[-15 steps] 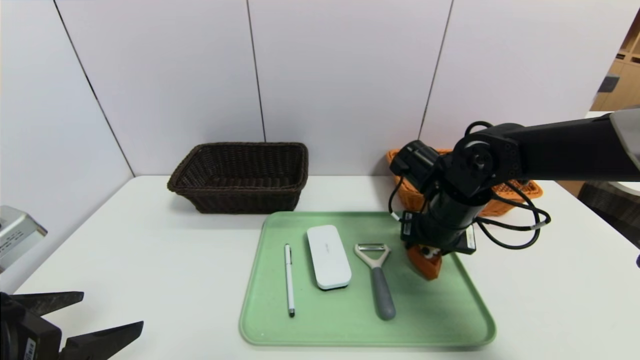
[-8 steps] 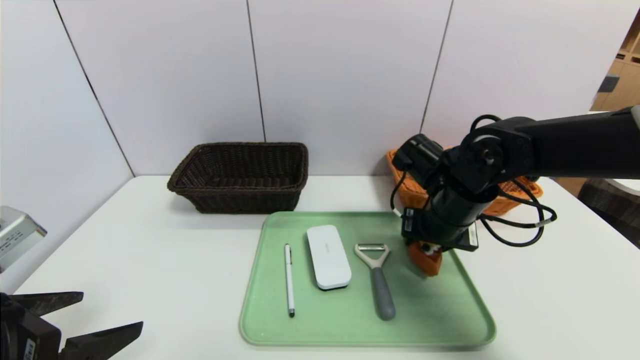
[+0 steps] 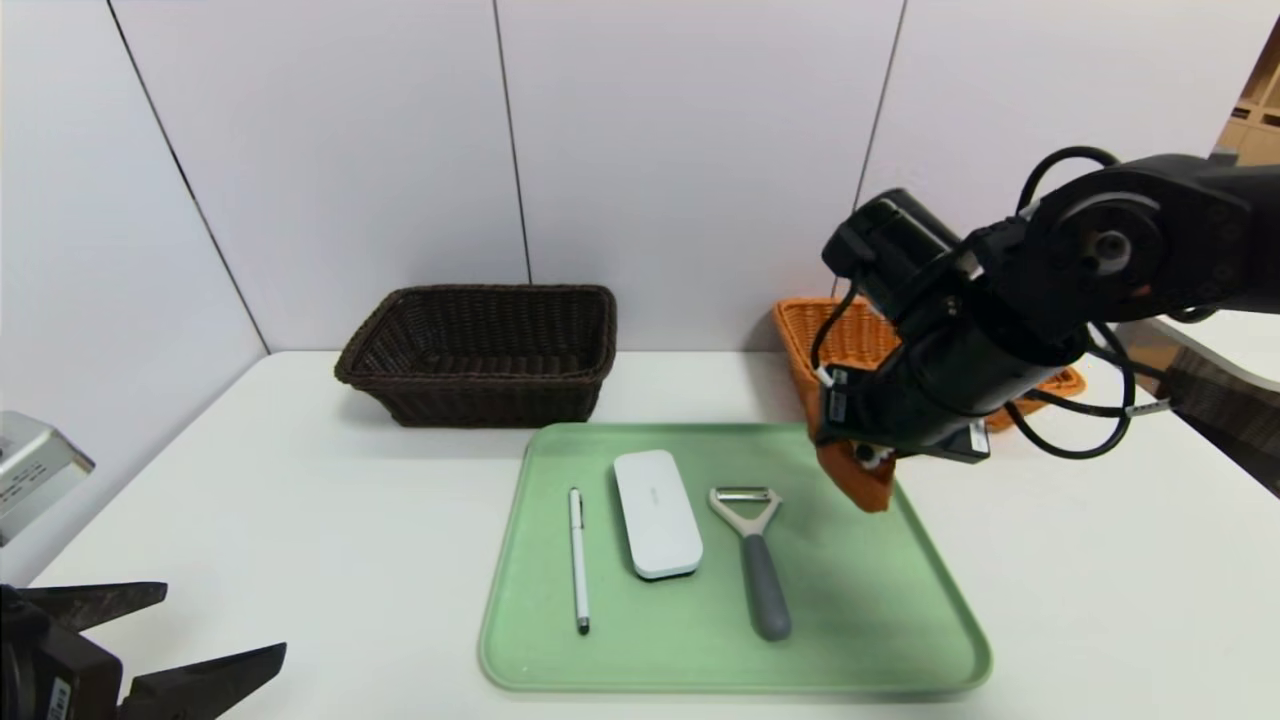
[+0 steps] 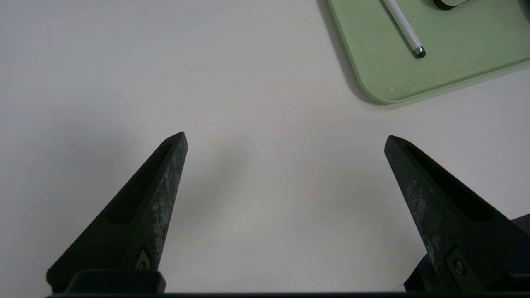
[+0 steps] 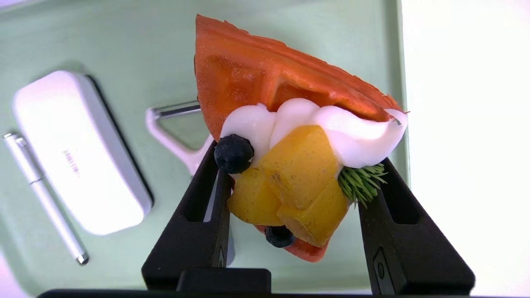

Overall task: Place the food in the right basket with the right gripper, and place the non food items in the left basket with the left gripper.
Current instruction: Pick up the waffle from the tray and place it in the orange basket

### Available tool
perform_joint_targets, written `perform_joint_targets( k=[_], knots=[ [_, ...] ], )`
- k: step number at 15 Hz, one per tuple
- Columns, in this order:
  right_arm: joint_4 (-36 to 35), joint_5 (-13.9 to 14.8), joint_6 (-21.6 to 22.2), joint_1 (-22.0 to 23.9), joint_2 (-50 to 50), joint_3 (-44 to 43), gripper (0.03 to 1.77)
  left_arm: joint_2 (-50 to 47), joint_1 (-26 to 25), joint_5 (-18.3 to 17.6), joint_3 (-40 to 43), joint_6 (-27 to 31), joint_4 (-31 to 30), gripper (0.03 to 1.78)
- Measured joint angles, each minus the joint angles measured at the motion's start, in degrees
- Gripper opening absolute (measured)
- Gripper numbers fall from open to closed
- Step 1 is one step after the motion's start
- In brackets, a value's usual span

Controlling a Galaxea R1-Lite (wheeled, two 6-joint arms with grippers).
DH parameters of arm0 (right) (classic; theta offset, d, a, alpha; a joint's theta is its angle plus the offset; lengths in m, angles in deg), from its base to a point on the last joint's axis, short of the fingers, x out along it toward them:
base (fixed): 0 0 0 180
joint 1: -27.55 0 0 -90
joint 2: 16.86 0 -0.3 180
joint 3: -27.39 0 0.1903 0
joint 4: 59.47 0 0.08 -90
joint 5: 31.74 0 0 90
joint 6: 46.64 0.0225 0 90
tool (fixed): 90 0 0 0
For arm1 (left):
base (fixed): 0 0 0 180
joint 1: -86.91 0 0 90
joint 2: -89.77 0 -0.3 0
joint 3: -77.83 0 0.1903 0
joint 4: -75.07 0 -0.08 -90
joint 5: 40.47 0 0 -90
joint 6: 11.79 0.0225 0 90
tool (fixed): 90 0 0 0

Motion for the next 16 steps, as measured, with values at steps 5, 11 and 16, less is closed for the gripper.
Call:
perform_joint_targets(
  k=[5, 11, 16],
  knots=[
    [0.17, 0.6, -4.96, 0.15, 4.06, -6.44, 0.86, 0.11, 0.0, 0.02, 0.0, 0.02, -0.16, 1.69],
    [-1.6, 2.97, -13.53, 4.89, 4.89, -13.28, 0.86, 0.11, 0.0, 0.0, 0.41, -0.01, -0.27, 1.69],
    [-8.13, 2.8, -21.72, 10.81, 3.25, -13.97, 0.86, 0.11, 0.0, 0.0, 0.46, 0.02, -0.24, 1.69]
  ],
)
